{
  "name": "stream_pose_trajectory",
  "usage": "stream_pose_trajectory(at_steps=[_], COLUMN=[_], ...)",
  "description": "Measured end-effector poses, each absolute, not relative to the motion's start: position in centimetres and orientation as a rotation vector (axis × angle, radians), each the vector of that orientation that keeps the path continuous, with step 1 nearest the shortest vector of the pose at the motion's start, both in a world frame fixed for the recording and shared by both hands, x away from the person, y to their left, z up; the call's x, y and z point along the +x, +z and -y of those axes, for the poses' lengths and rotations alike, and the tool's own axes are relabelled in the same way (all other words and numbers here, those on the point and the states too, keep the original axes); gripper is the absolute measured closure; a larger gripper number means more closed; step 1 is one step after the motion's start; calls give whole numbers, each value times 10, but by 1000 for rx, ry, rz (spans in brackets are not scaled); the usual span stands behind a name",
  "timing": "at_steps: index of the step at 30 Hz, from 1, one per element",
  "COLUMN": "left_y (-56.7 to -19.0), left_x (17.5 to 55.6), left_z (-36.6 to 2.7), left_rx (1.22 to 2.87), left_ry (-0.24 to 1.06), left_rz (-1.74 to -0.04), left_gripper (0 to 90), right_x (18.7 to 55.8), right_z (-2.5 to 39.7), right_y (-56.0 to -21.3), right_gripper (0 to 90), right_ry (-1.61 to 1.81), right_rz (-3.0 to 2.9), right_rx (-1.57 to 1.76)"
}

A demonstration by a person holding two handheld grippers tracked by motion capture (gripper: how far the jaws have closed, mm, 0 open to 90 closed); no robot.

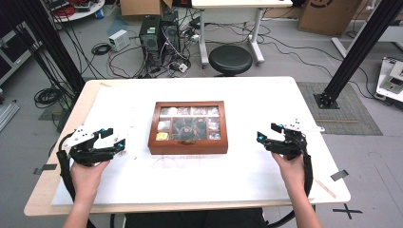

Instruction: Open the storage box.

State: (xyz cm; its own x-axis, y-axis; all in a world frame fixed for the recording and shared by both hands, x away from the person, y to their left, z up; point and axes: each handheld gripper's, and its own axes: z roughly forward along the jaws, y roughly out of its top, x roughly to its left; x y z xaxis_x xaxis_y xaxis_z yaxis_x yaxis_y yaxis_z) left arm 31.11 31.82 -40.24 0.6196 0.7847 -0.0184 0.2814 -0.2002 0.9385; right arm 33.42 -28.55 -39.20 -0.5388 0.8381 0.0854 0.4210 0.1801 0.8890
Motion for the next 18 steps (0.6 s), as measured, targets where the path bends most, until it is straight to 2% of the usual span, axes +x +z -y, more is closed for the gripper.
stream_pose_trajectory(at_steps=[13,18], left_y=[-405,-407], left_x=[315,319], left_z=[-313,-304], left_rx=[1788,1799], left_ry=[532,469], left_rz=[-839,-810], left_gripper=[304,304], right_x=[335,335], right_z=[284,283], right_y=[-392,-392], right_gripper=[281,281], right_ry=[1317,1315], right_rz=[-2039,-2037], right_rx=[1179,1179])
